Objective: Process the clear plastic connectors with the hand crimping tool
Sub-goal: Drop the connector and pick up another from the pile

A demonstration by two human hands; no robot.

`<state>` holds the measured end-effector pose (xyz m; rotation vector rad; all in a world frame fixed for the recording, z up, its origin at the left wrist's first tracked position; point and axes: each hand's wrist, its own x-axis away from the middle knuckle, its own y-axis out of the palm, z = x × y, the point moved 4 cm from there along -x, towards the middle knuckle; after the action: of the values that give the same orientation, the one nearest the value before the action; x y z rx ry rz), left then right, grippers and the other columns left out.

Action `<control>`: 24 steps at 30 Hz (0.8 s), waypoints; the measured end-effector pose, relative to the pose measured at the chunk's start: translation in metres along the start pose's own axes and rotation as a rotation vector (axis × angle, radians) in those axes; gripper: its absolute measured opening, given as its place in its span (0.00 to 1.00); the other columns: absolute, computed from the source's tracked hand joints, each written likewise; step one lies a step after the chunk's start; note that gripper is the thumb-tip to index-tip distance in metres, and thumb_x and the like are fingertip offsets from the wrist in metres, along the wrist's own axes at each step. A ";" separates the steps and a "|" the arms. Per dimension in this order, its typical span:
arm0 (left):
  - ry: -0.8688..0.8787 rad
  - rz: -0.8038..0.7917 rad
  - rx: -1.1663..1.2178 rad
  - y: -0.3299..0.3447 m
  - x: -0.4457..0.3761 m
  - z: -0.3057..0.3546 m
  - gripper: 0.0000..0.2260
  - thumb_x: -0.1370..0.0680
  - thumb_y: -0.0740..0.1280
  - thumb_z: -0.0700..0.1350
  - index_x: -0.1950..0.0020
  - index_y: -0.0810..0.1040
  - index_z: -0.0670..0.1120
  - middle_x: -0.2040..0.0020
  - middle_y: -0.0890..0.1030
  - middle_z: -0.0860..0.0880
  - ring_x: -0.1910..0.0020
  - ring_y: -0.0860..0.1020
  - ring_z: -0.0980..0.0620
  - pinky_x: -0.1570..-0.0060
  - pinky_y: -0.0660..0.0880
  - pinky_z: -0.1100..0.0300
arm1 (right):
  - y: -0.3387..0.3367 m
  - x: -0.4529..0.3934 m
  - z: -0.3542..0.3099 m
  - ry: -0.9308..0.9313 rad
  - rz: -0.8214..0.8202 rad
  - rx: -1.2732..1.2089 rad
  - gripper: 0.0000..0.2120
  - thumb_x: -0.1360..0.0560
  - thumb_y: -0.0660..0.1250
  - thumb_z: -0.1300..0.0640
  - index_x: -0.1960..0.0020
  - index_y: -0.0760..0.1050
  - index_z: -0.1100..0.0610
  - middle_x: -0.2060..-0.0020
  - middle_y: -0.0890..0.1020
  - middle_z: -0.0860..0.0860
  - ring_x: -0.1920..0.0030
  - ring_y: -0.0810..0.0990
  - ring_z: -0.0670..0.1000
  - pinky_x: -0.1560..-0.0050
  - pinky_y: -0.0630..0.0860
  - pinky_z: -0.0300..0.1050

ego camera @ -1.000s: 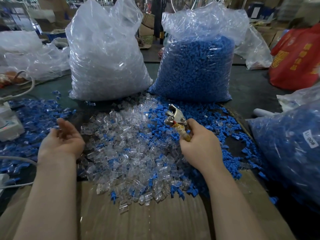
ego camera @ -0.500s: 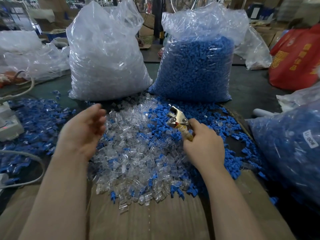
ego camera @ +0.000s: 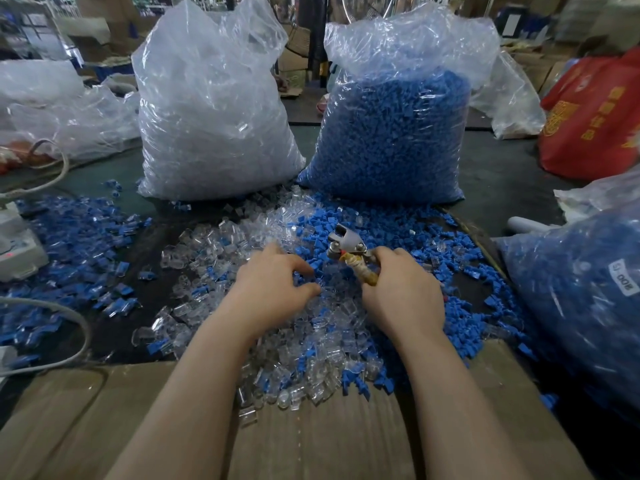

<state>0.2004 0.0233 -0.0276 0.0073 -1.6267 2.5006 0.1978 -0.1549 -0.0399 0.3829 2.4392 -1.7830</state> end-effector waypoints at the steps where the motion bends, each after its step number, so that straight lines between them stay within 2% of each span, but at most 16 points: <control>1: 0.007 0.007 -0.002 0.001 -0.001 0.000 0.16 0.23 0.68 0.59 0.37 0.79 0.56 0.43 0.71 0.49 0.39 0.71 0.47 0.34 0.70 0.46 | 0.000 0.000 0.000 0.001 -0.012 0.003 0.07 0.24 0.65 0.47 0.50 0.69 0.47 0.59 0.68 0.47 0.67 0.66 0.51 0.65 0.62 0.46; 5: 0.048 0.061 0.077 0.002 -0.001 0.003 0.11 0.22 0.69 0.54 0.41 0.80 0.55 0.45 0.75 0.52 0.46 0.76 0.52 0.39 0.74 0.53 | 0.000 0.000 0.004 0.052 -0.046 -0.009 0.07 0.24 0.65 0.48 0.50 0.70 0.49 0.59 0.66 0.47 0.66 0.67 0.52 0.60 0.65 0.48; 8: 0.090 0.059 0.142 0.005 -0.001 0.006 0.07 0.22 0.69 0.50 0.44 0.81 0.56 0.49 0.79 0.57 0.55 0.76 0.60 0.50 0.74 0.62 | -0.002 0.000 0.006 0.061 -0.061 -0.024 0.09 0.25 0.66 0.49 0.52 0.66 0.48 0.59 0.65 0.46 0.65 0.67 0.51 0.58 0.66 0.49; 11: 0.113 0.047 0.138 0.010 -0.002 0.011 0.10 0.22 0.68 0.53 0.42 0.81 0.55 0.48 0.79 0.55 0.52 0.77 0.56 0.49 0.75 0.59 | -0.001 0.000 0.005 0.066 -0.091 -0.056 0.09 0.25 0.66 0.50 0.52 0.66 0.47 0.57 0.67 0.47 0.63 0.68 0.53 0.58 0.66 0.48; 14: 0.129 0.041 0.116 0.013 -0.002 0.015 0.12 0.22 0.69 0.54 0.41 0.81 0.53 0.47 0.80 0.53 0.50 0.78 0.53 0.47 0.76 0.57 | 0.001 -0.002 0.004 0.097 -0.089 -0.064 0.05 0.25 0.65 0.52 0.51 0.71 0.50 0.59 0.72 0.49 0.63 0.70 0.54 0.59 0.67 0.48; 16: 0.121 0.036 0.175 0.013 -0.003 0.013 0.11 0.23 0.71 0.51 0.41 0.81 0.54 0.49 0.81 0.56 0.51 0.79 0.57 0.50 0.75 0.62 | 0.001 -0.003 0.005 0.126 -0.080 -0.072 0.05 0.26 0.64 0.54 0.50 0.72 0.50 0.60 0.74 0.50 0.63 0.71 0.55 0.60 0.67 0.48; 19: 0.086 0.074 0.264 0.011 -0.005 0.007 0.08 0.24 0.73 0.45 0.46 0.83 0.55 0.56 0.81 0.61 0.57 0.78 0.65 0.58 0.72 0.70 | 0.001 -0.003 0.007 0.139 -0.060 -0.064 0.04 0.26 0.64 0.56 0.51 0.73 0.50 0.63 0.73 0.49 0.67 0.69 0.53 0.61 0.66 0.48; 22: 0.064 0.103 0.270 0.011 -0.005 0.004 0.08 0.24 0.72 0.44 0.48 0.84 0.55 0.59 0.79 0.63 0.59 0.77 0.67 0.63 0.69 0.74 | 0.000 -0.001 0.008 0.117 -0.030 -0.066 0.02 0.26 0.64 0.55 0.55 0.71 0.50 0.66 0.70 0.47 0.70 0.66 0.47 0.62 0.65 0.47; 24: 0.054 0.129 0.247 0.010 -0.006 0.002 0.07 0.23 0.71 0.44 0.48 0.83 0.55 0.60 0.77 0.64 0.60 0.76 0.67 0.64 0.69 0.73 | -0.002 0.000 0.006 0.094 -0.012 -0.076 0.03 0.26 0.65 0.53 0.55 0.71 0.49 0.65 0.70 0.47 0.70 0.66 0.48 0.63 0.65 0.46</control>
<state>0.2045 0.0164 -0.0362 -0.1390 -1.3288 2.7572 0.1969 -0.1608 -0.0397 0.4560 2.5685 -1.7077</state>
